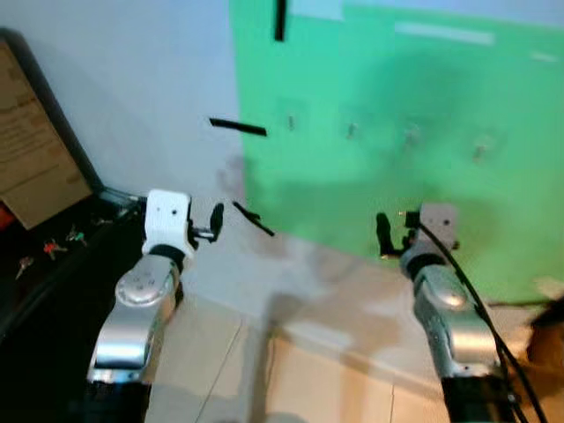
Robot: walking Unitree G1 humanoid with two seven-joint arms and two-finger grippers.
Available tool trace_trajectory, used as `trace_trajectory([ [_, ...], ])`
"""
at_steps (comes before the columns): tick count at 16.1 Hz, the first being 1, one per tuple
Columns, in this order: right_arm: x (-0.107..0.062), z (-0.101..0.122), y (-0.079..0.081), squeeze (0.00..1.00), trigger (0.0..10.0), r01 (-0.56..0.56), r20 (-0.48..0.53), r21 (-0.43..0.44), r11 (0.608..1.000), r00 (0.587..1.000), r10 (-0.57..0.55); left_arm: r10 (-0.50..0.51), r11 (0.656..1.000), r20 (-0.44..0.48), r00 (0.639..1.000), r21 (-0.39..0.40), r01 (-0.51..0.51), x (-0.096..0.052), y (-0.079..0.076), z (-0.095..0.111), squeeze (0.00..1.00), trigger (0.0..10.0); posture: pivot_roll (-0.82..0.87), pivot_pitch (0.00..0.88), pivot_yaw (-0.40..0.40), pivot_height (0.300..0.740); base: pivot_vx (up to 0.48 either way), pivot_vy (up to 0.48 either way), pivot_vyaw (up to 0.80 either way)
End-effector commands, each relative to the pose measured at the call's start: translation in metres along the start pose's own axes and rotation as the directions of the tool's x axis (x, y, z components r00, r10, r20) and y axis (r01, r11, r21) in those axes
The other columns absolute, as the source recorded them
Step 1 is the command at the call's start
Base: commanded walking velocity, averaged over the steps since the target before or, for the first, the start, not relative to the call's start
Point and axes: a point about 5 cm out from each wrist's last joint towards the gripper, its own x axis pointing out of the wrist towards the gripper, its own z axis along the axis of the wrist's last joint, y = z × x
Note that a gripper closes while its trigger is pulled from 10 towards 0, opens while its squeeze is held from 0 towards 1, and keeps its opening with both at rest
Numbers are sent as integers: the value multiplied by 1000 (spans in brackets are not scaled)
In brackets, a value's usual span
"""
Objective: Hang keys on a hook
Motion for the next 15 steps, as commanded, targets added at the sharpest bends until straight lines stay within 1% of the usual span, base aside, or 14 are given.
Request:
trace_trajectory([
  [1,1,4,9,1000,10000,-38,14,-5,999,999,38,17,1000,7,1000,7,-17,-1,6,3,247,10000,28,0,20,740,322,0,800],
  [10,2,3,12,1000,10000,-43,13,0,999,999,43,21,1000,5,1000,9,-21,-2,8,3,243,10000,36,0,20,740,328,0,800],
  [15,3,3,11,1000,10000,-43,11,1,999,999,43,21,1000,1,1000,4,-21,0,8,5,243,10000,37,0,21,740,328,0,377],
])
